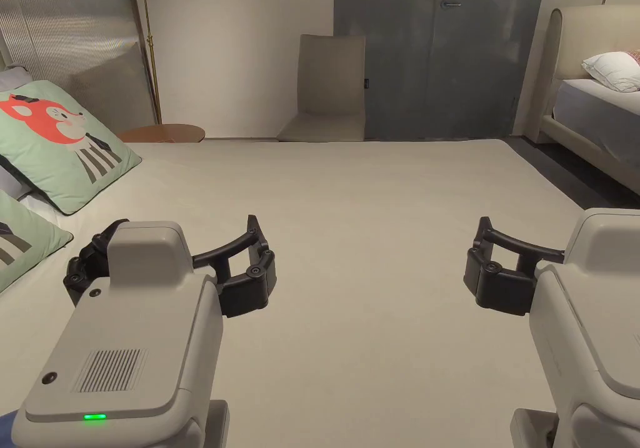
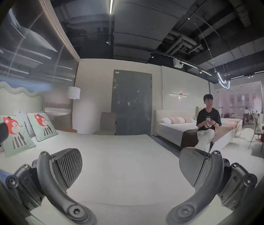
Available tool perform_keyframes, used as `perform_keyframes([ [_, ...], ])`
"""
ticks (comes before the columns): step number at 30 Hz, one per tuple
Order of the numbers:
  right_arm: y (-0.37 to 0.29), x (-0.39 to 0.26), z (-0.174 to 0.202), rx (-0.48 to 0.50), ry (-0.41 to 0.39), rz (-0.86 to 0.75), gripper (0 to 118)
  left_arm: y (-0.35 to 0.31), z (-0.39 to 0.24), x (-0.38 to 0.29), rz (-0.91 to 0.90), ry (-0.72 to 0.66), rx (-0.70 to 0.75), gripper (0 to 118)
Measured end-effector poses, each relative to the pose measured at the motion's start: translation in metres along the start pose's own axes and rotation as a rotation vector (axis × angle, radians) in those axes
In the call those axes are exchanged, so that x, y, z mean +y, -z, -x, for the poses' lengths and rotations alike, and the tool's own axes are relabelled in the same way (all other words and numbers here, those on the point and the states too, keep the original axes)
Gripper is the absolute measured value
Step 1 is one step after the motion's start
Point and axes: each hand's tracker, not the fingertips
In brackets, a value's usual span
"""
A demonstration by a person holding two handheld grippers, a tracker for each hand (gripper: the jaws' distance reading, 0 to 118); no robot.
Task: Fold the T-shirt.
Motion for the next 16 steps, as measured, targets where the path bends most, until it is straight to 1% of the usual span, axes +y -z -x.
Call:
perform_keyframes([
  [3,-0.0047,0.0040,0.0017,0.011,-0.027,0.001,118,0.0001,-0.0003,-0.0001,0.004,0.001,-0.003,111],
  [5,-0.0064,0.0072,-0.0011,0.057,-0.001,0.008,118,-0.0001,-0.0001,0.0003,0.003,0.000,-0.003,111],
  [7,-0.0077,0.0089,-0.0010,0.053,0.006,0.006,118,-0.0010,-0.0006,0.0011,0.002,0.000,-0.004,111],
  [9,-0.0066,0.0091,0.0001,0.033,-0.024,0.004,118,-0.0012,-0.0004,0.0016,0.004,-0.001,-0.004,111],
  [11,-0.0049,0.0076,-0.0003,0.038,-0.041,0.003,118,-0.0020,-0.0003,0.0018,0.004,-0.003,-0.005,111],
  [16,-0.0061,0.0061,-0.0004,0.028,-0.029,0.005,118,-0.0034,-0.0006,0.0027,0.003,-0.004,-0.006,111],
])
